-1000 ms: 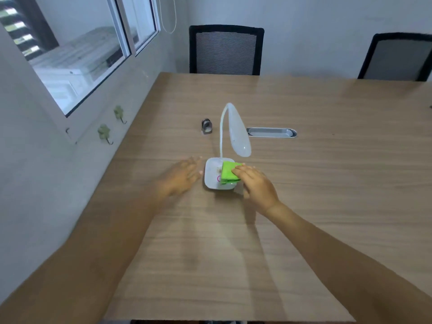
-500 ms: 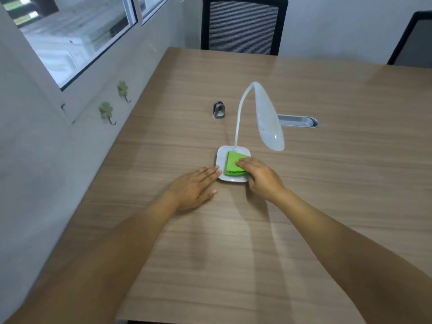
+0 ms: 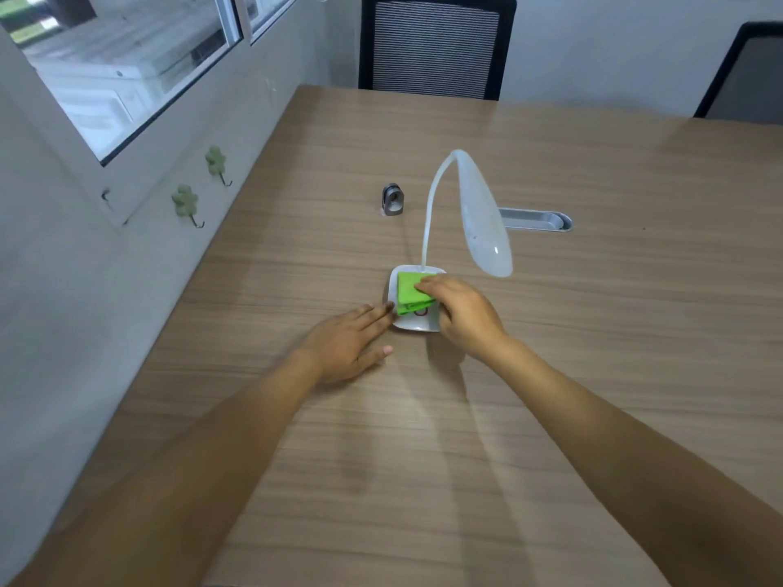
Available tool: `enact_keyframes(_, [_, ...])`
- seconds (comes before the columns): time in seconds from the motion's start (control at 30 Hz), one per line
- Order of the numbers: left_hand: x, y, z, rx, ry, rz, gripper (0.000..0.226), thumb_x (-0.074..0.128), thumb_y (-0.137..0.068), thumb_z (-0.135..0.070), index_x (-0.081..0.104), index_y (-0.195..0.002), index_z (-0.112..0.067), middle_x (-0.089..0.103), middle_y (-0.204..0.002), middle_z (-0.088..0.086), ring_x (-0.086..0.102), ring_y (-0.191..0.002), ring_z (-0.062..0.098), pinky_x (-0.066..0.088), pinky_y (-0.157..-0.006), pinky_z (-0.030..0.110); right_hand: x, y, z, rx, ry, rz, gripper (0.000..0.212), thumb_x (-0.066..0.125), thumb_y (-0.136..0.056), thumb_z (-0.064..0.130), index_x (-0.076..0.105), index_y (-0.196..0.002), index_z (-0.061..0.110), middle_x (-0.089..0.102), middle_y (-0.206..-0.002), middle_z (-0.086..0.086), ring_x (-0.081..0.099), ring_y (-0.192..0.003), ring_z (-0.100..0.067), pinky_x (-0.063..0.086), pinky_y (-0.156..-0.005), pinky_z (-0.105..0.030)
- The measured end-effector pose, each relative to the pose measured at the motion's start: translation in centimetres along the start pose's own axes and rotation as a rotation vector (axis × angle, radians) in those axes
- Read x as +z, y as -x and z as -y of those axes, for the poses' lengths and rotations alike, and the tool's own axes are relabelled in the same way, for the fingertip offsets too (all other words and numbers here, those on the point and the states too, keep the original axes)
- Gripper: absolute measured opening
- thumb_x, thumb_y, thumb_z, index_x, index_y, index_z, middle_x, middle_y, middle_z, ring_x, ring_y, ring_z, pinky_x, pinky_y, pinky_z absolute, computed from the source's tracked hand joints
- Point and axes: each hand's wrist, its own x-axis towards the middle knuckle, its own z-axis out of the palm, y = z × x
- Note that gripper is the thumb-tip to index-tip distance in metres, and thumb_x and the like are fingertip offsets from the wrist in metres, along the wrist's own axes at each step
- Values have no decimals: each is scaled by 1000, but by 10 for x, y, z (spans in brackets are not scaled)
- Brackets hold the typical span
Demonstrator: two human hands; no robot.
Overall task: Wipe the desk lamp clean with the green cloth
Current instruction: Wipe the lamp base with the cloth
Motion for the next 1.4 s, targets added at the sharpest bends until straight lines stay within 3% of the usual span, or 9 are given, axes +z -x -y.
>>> enact_keyframes(0.17, [-1, -1, 0, -11, -9, 16, 64, 23, -96, -52, 15, -152, -22, 17, -162, 2, 18, -149, 19, 12, -119, 27, 19, -15, 0, 55, 120, 188, 47, 58, -80, 2, 60, -125, 14, 60, -133, -8, 51, -126, -25, 45, -104, -39])
enact_keyframes(0.3, [-1, -1, 0, -9, 39, 9, 65, 23, -95, -53, 12, -152, -25, 10, -163, -7, 15, -149, 15, 14, -120, 28, 16, 13, -10, 128, 69, 115, 49, 55, -75, -5, 63, -120, 13, 63, -129, -7, 54, -123, -25, 46, -102, -39])
enact_keyframes(0.47, [-3, -1, -2, -28, 59, 11, 64, 25, -95, -53, 13, -152, -26, 11, -162, -9, 15, -149, 15, 15, -119, 28, -9, 52, -20, -32, 27, 176, 52, 54, -65, -19, 70, -108, 4, 72, -115, -14, 63, -113, -31, 52, -98, -45])
enact_keyframes(0.7, [-6, 0, -5, -45, 48, 38, 64, 24, -96, -52, 10, -152, -26, 7, -163, -9, 12, -150, 14, 14, -120, 28, -20, 9, -32, 257, -4, -44, 52, 49, -74, -15, 67, -116, 9, 65, -128, -11, 58, -119, -31, 48, -103, -44])
enact_keyframes(0.8, [-8, -1, -7, -56, 52, 54, 64, 23, -96, -52, 10, -152, -26, 7, -163, -9, 12, -150, 14, 15, -120, 29, -14, -6, -33, 367, 12, 60, 55, 47, -78, -9, 62, -123, 18, 59, -136, -4, 53, -125, -29, 46, -104, -42])
enact_keyframes(0.93, [-9, -2, -6, -62, 51, 70, 63, 23, -96, -53, 11, -152, -27, 8, -162, -10, 13, -149, 14, 14, -119, 29, -10, 5, -40, 344, 129, 248, 58, 50, -78, -5, 59, -127, 25, 54, -141, 0, 47, -131, -23, 42, -109, -39])
enact_keyframes(1.1, [-10, -3, -7, -74, 45, 84, 65, 24, -95, -55, 12, -152, -27, 9, -162, -10, 14, -149, 14, 15, -119, 30, -18, 19, -48, 427, 155, 61, 56, 49, -77, -7, 62, -124, 21, 58, -136, -3, 52, -125, -27, 46, -102, -40])
enact_keyframes(1.2, [-10, -3, -8, -77, 36, 85, 66, 24, -95, -55, 12, -152, -27, 10, -162, -9, 14, -149, 14, 15, -119, 30, -8, 15, -27, 283, 66, -30, 52, 52, -77, -8, 64, -122, 15, 61, -133, -9, 53, -124, -28, 46, -103, -39])
enact_keyframes(1.4, [-13, -4, -9, -73, 20, 96, 66, 25, -95, -55, 12, -152, -26, 11, -163, -7, 14, -149, 15, 13, -120, 30, 13, 30, -14, 89, 193, 210, 55, 53, -81, -1, 56, -131, 23, 49, -145, -3, 35, -140, -22, 33, -112, -38])
